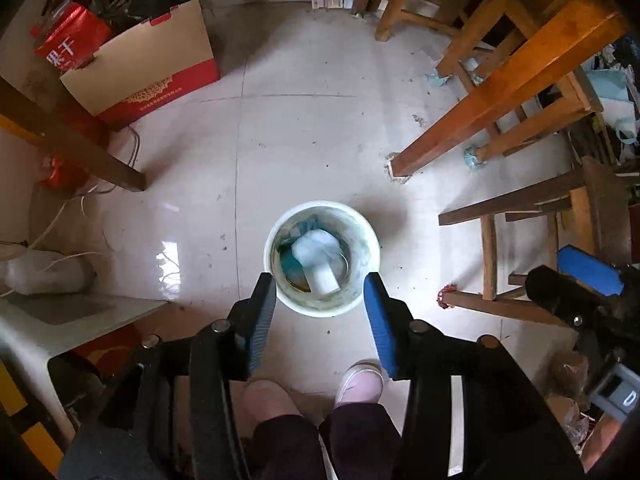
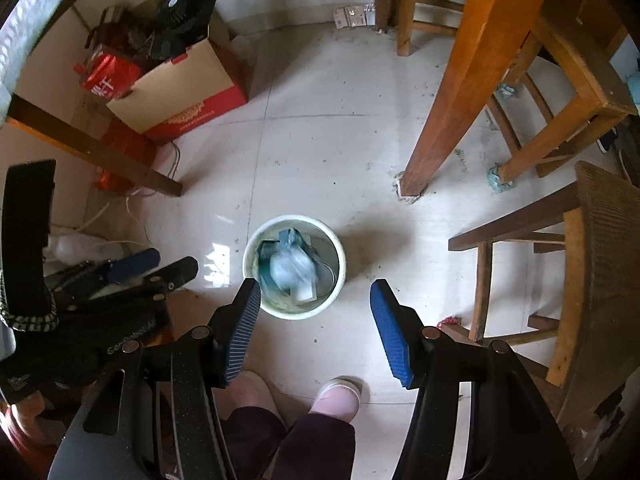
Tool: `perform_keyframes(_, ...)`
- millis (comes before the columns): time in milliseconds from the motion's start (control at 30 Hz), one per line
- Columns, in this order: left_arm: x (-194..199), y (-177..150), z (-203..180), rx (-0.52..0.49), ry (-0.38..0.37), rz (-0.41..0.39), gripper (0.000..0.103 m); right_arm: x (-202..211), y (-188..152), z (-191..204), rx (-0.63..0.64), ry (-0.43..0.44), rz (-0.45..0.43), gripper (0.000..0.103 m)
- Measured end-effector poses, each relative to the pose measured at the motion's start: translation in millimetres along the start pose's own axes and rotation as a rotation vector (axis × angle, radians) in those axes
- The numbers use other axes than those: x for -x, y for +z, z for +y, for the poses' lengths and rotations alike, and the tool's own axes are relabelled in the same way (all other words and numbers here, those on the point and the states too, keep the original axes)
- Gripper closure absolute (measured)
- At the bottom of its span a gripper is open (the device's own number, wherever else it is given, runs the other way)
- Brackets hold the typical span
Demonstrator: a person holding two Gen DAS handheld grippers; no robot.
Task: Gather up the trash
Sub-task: 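Open the left tool over the bucket while the right tool drops the box in, then move both open tools back up to the table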
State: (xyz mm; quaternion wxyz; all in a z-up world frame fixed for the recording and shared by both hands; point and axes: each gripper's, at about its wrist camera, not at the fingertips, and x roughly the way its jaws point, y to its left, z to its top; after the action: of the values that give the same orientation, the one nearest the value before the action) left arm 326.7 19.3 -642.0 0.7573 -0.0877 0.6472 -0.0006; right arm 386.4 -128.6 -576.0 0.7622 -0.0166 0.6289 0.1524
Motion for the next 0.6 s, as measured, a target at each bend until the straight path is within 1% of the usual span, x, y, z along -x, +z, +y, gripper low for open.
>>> perform_keyframes(167,47,-2,-2,-0.035,0.004,-0.02,0.058,31,4,8,-0.002,-0.002,-0.013,0.05)
perform_keyframes(300,99,-5,2,-0.051,0.005,-0.042,0.058,65,7,18,0.006,-0.003,-0.028,0.05)
perform_keyframes(433,158,-4,7,-0.053,0.016,-0.086,0.058,112,13,35,0.02,0.0,-0.059,0.05)
perform_keyframes(600,233,0,17,-0.022,0.009,-0.163,0.058,166,19,59,0.035,0.005,-0.098,0.05)
